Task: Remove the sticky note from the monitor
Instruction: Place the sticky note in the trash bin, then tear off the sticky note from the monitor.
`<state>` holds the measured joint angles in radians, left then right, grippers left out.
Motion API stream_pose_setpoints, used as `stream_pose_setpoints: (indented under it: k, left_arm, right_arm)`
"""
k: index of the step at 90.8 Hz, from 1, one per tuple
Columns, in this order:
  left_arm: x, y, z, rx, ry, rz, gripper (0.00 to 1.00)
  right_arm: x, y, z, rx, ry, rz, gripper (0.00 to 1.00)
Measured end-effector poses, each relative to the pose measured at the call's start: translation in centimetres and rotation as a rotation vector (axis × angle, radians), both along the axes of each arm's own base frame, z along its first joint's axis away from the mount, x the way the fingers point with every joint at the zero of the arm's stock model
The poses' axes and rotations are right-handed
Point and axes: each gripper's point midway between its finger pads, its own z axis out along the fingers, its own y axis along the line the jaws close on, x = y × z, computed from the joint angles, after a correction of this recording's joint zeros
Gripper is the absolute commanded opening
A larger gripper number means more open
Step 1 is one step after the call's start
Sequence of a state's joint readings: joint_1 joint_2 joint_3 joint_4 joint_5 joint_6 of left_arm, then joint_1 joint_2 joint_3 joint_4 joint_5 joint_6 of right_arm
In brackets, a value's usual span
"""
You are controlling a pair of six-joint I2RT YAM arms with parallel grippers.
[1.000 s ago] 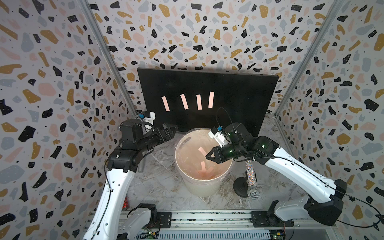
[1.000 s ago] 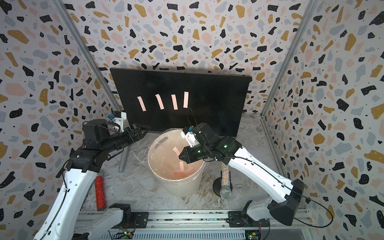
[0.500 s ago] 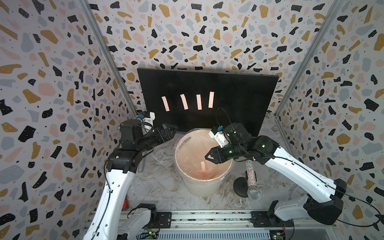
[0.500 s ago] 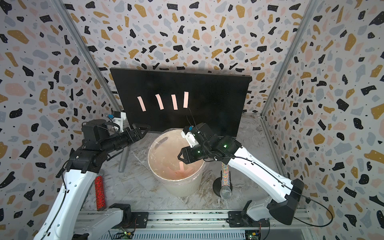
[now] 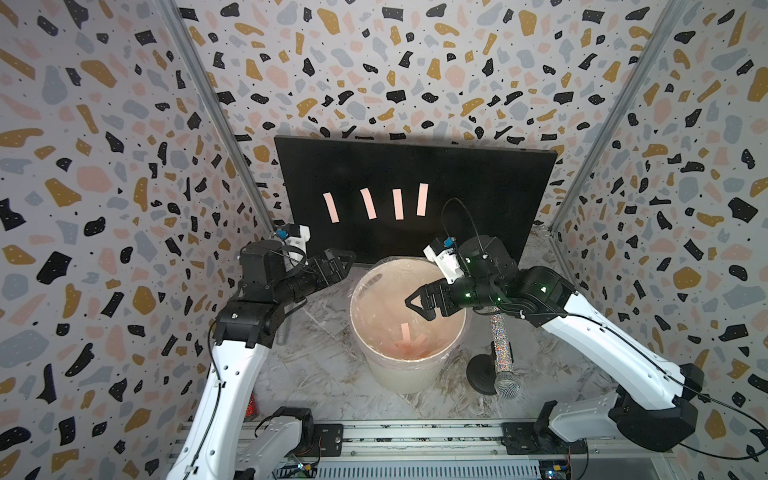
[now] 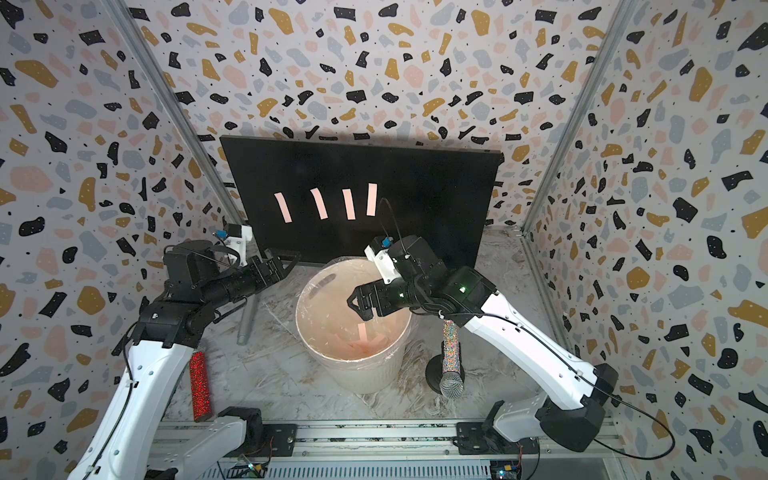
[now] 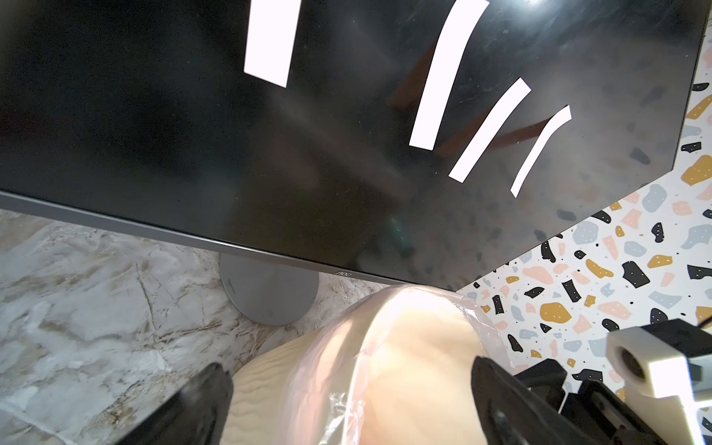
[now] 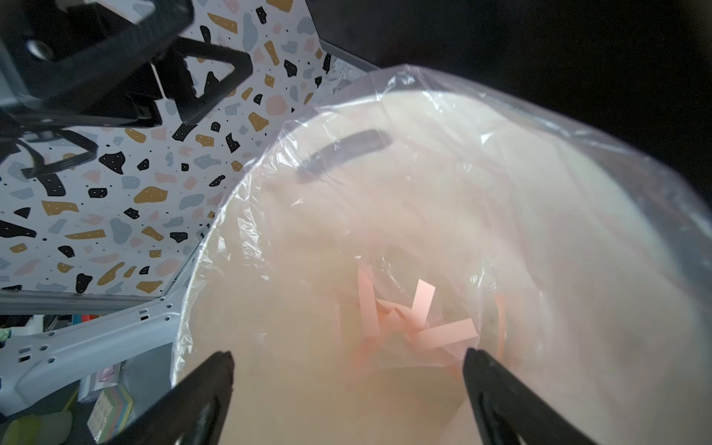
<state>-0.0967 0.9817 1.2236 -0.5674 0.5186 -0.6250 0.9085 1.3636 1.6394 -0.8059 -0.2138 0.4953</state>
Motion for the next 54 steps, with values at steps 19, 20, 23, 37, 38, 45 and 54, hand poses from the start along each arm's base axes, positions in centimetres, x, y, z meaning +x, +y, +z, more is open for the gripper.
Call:
stream_pose_setpoints:
  k: [19,20,23,37,38,45,54]
  left_arm:
    - [0.0,0.0,0.0,0.0,0.0,0.0,1.0]
    - [0.0,0.0,0.0,0.0,0.0,0.0,1.0]
    - [0.0,0.0,0.0,0.0,0.0,0.0,1.0]
    - [0.0,0.0,-0.1,0.0,0.001,0.0,1.0]
    - [0.0,0.0,-0.1,0.0,0.002,0.0,1.0]
    - [0.0,0.0,-0.2,0.001,0.005,0.0,1.0]
    - [0.0,0.0,-0.3,0.001,0.007,0.0,1.0]
  right_arm:
    - [1.4,-0.8,2.1,0.029,-0.053,-0.043,1.0]
    - [1.5,-0.9,2.2,0.031,-0.054,-0.046,1.0]
    - [1.9,-1.1,2.4,0.034,-0.059,-0.059,1.0]
    - [3.4,-2.2,3.8,0.057,-0.077,-0.111,1.0]
    - [3.5,-2.3,4.0,0.059,-0.078,-0.113,1.0]
    - [4.2,-2.5,4.8,0.074,-0.091,-0.13,0.99]
    - [4.9,-2.5,5.6,0.089,-0.099,-0.138,0.98]
